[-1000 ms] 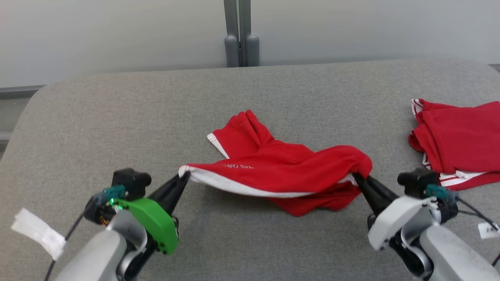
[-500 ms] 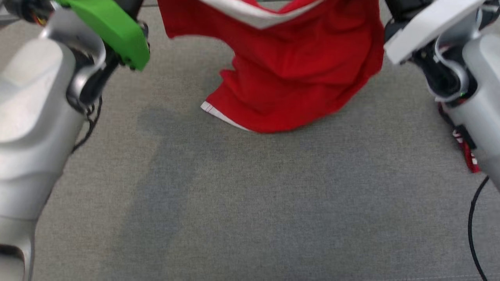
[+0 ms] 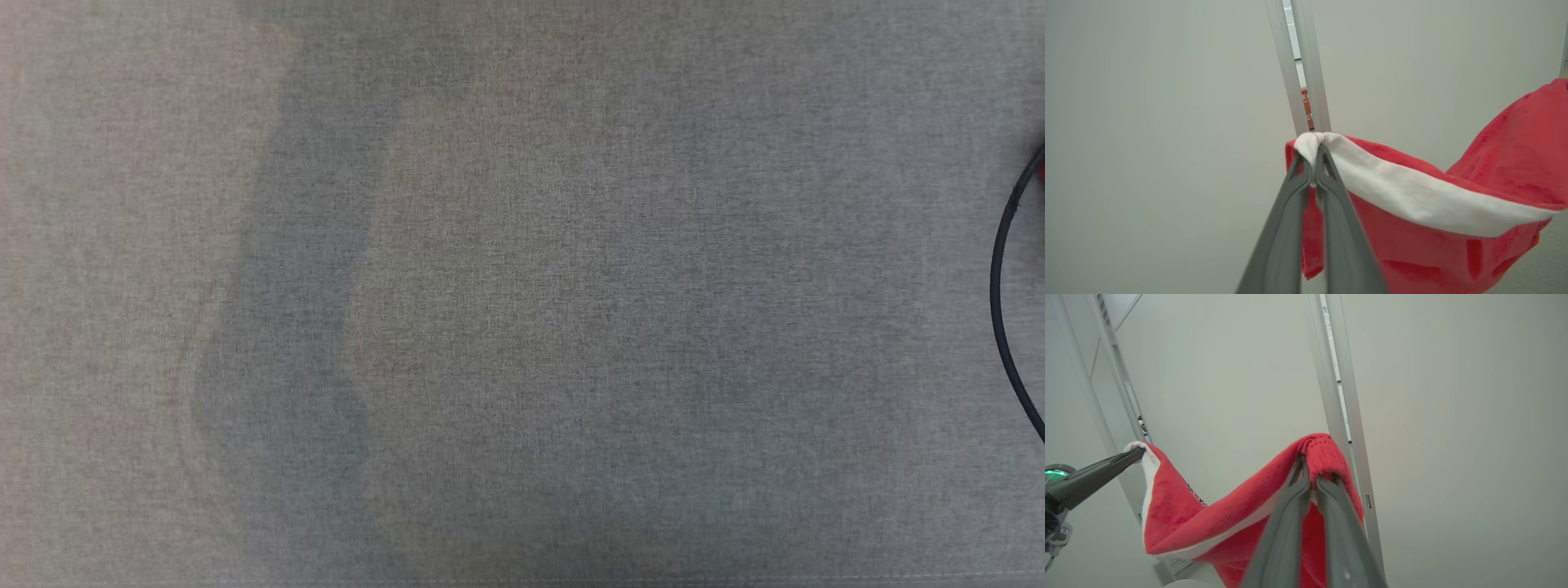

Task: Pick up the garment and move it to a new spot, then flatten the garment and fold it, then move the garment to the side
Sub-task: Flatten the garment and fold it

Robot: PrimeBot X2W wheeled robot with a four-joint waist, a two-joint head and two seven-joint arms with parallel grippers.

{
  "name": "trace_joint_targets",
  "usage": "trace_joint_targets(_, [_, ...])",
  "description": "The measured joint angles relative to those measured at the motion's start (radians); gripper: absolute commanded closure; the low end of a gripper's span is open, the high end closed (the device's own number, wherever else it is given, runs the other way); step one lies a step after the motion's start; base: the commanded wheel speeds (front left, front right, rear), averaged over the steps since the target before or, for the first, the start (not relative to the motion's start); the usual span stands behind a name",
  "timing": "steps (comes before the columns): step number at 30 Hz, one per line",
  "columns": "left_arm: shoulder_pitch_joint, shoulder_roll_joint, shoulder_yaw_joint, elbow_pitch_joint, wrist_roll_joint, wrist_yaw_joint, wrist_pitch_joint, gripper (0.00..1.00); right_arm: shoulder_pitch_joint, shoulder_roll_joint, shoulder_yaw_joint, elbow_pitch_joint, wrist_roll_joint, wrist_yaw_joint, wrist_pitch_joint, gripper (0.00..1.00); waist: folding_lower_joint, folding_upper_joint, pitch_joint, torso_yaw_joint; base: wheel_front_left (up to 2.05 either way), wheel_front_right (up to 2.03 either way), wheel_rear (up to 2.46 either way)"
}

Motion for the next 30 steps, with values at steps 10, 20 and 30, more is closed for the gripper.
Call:
trace_joint_targets(10, [0.081, 0.004, -0.197, 0.054, -0.055, -0.001, -0.009, 1.00, 0.104, -0.106, 0.254, -0.017, 0.085, 0.000, -0.011, 1.00, -0.0001, 0.0000, -0.004, 0.027, 0.00, 0.00, 0.00])
trace_joint_targets(20, [0.372, 0.158, -0.415, -0.053, -0.220, -0.001, 0.166, 1.00, 0.418, -0.292, 0.527, -0.148, 0.220, 0.000, 0.069, 1.00, -0.0004, 0.0000, -0.161, 0.039, 0.00, 0.00, 0.00])
trace_joint_targets(30, [0.677, 0.330, -0.493, -0.303, -0.391, 0.021, 0.280, 1.00, 0.665, -0.383, 0.609, -0.341, 0.264, 0.000, 0.175, 1.00, -0.0004, 0.0000, -0.357, 0.023, 0.00, 0.00, 0.00])
